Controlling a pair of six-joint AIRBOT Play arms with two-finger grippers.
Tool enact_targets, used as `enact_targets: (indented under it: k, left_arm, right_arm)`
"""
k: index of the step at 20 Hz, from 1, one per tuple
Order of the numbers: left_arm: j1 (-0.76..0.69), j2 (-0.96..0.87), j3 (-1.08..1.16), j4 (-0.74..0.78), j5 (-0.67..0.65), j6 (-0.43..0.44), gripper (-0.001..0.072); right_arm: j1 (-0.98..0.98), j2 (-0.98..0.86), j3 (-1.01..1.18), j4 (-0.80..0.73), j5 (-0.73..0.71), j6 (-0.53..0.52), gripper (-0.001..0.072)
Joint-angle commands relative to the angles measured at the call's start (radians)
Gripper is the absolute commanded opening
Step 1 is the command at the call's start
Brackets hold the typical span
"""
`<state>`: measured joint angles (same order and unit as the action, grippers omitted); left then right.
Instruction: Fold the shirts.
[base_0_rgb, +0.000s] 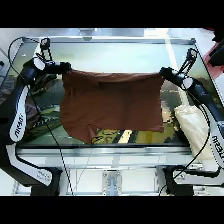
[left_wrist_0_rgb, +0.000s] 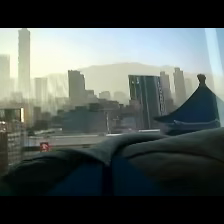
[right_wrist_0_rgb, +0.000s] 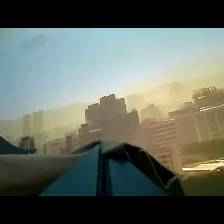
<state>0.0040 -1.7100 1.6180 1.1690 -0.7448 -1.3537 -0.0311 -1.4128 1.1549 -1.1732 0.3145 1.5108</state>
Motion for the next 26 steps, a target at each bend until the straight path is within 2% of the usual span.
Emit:
enact_targets:
  k: [1,4,6,7,13,18,21,22,23,24,25,26]
  left_arm:
    - [0.002,0.024,0.006,0.065,-0.188,0.009,0.0013]
    - [0.002,0.095,0.003,0.178,-0.353,0.041,0.0013]
    - [0.002,0.103,-0.002,0.196,-0.449,0.042,0.0012]
    - [0.002,0.103,-0.024,0.195,-0.449,0.041,0.0012]
    - [0.001,0.071,-0.227,0.132,-0.312,0.039,0.0013]
    - [0.001,0.029,-0.236,0.050,-0.151,0.033,0.0013]
    - [0.001,0.025,-0.236,0.031,-0.121,0.034,0.0015]
    - [0.002,0.025,-0.233,0.032,-0.124,0.034,0.0059]
    - [0.005,0.026,-0.220,0.045,-0.138,0.034,0.0351]
    - [0.013,0.026,-0.194,0.050,-0.175,0.033,0.0696]
    - [0.027,0.026,-0.152,0.051,-0.241,0.030,0.0689]
    - [0.048,0.034,-0.100,0.051,-0.321,0.030,0.0694]
  right_arm:
    - [0.001,0.032,0.001,-0.060,0.093,0.000,0.0025]
    - [0.001,0.129,0.000,-0.185,0.240,0.009,0.0026]
    - [0.001,0.157,0.000,-0.212,0.346,0.008,0.0026]
    - [0.001,0.154,-0.006,-0.217,0.382,0.006,0.0026]
    - [0.002,0.137,-0.180,-0.124,0.255,0.007,0.0026]
    - [0.002,0.037,-0.195,-0.052,0.198,0.006,0.0026]
    - [0.002,-0.009,-0.195,-0.019,0.167,0.007,0.0030]
    - [0.002,-0.010,-0.195,-0.020,0.172,0.006,0.0055]
    - [-0.002,-0.007,-0.188,-0.023,0.196,0.006,0.0165]
    - [-0.007,-0.002,-0.171,-0.027,0.241,0.006,0.0308]
    - [-0.017,0.007,-0.145,-0.058,0.304,0.006,0.0349]
    - [-0.029,0.028,-0.111,-0.095,0.383,0.007,0.0350]
